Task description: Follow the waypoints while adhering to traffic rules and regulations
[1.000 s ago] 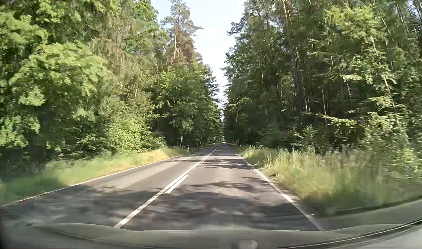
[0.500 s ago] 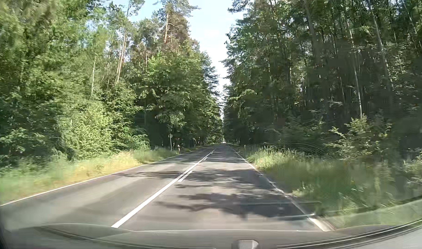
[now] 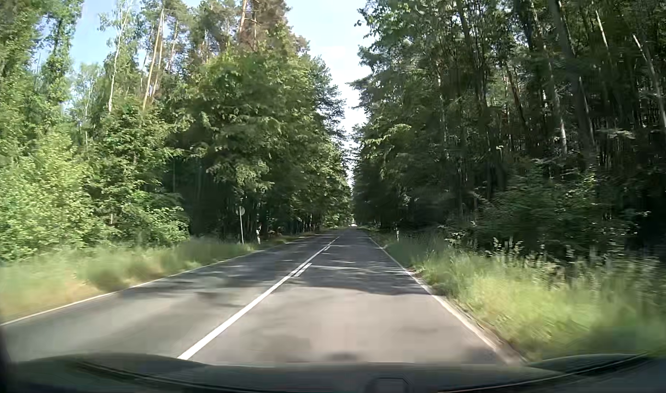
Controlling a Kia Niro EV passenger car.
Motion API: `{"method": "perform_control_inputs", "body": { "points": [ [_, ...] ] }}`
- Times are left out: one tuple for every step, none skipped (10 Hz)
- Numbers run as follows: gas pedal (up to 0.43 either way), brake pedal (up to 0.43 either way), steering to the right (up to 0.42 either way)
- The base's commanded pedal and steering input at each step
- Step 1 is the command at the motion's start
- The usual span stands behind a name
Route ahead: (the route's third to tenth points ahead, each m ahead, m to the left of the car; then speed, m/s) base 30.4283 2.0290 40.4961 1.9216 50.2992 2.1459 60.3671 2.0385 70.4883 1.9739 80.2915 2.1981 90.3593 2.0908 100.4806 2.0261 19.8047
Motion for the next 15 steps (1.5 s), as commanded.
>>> {"method": "perform_control_inputs", "body": {
  "points": [
    [0.067,0.03,0.0],
    [0.067,0.037,0.0],
    [0.067,0.03,0.0],
    [0.067,0.03,0.0],
    [0.067,0.03,0.0],
    [0.067,0.03,0.0],
    [0.067,0.03,0.0],
    [0.067,0.03,0.0],
    [0.067,0.03,0.0],
    [0.067,0.03,0.0],
    [0.067,0.03,-0.001],
    [0.067,0.03,-0.001],
    [0.067,0.03,-0.001],
    [0.067,0.03,-0.001],
    [0.067,0.03,0.0]
  ]
}}
